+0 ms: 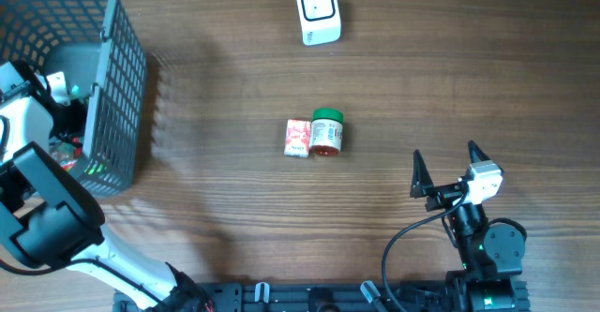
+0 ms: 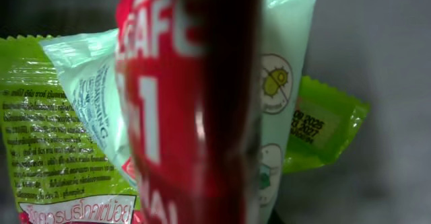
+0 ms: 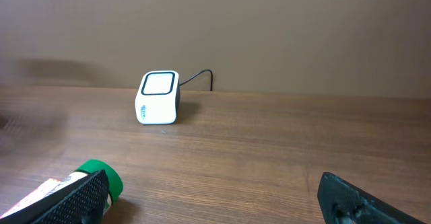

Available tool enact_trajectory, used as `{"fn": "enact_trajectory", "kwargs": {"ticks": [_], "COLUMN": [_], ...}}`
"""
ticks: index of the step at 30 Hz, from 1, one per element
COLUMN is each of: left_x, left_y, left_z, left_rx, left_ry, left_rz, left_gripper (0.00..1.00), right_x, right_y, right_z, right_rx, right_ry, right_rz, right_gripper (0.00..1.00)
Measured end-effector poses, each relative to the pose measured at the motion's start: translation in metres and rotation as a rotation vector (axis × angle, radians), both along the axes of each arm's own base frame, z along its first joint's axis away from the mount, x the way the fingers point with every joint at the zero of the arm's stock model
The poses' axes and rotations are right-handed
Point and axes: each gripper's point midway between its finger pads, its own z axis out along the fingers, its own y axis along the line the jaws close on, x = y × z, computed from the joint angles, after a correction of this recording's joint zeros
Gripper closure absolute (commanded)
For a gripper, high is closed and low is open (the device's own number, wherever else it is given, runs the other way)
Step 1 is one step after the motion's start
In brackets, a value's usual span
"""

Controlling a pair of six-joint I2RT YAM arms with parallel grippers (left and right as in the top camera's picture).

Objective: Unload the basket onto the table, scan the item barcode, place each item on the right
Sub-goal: 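Reach the left gripper back into the basket and grasp snack packets, then carry the packets out with left gripper and drop them on table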

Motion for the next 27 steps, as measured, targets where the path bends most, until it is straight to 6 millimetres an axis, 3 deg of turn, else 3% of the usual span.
{"fn": "enact_trajectory", "kwargs": {"ticks": [6, 8, 11, 13, 16, 20, 22, 23, 25, 27], "left_x": [-0.007, -0.002, 0.007, 0.011, 0.007, -0.009, -0.028, -0.035, -0.056, -0.072], "left_y": [-0.001, 0.003, 0.008, 0.001, -0.014, -0.065, -0.112, -0.121, -0.16, -0.194], "left_z": [0.011, 0.032, 0.099, 0.191, 0.262, 0.374, 0.431, 0.442, 0.471, 0.482], "left_rx": [-0.019, 0.007, 0.106, 0.233, 0.328, 0.466, 0.503, 0.507, 0.499, 0.446], "left_ry": [0.042, 0.002, -0.142, -0.348, -0.515, -0.814, -0.994, -1.028, -1.135, -1.198], "left_rz": [0.035, 0.054, 0.06, 0.047, 0.026, -0.052, -0.133, -0.148, -0.219, -0.295], "left_gripper": [0.96, 0.96, 0.96, 0.96, 0.96, 0.96, 0.96, 0.96, 0.96, 0.96], "right_x": [0.0, 0.0, 0.0, 0.0, 0.0, 0.0, 0.0, 0.0, 0.0, 0.0], "right_y": [0.0, 0.0, 0.0, 0.0, 0.0, 0.0, 0.0, 0.0, 0.0, 0.0], "right_z": [0.0, 0.0, 0.0, 0.0, 0.0, 0.0, 0.0, 0.0, 0.0, 0.0], "right_rx": [0.0, 0.0, 0.0, 0.0, 0.0, 0.0, 0.0, 0.0, 0.0, 0.0], "right_ry": [0.0, 0.0, 0.0, 0.0, 0.0, 0.0, 0.0, 0.0, 0.0, 0.0], "right_rz": [0.0, 0.0, 0.0, 0.0, 0.0, 0.0, 0.0, 0.0, 0.0, 0.0], "right_gripper": [0.0, 0.0, 0.0, 0.0, 0.01, 0.0, 0.0, 0.0, 0.0, 0.0]}}
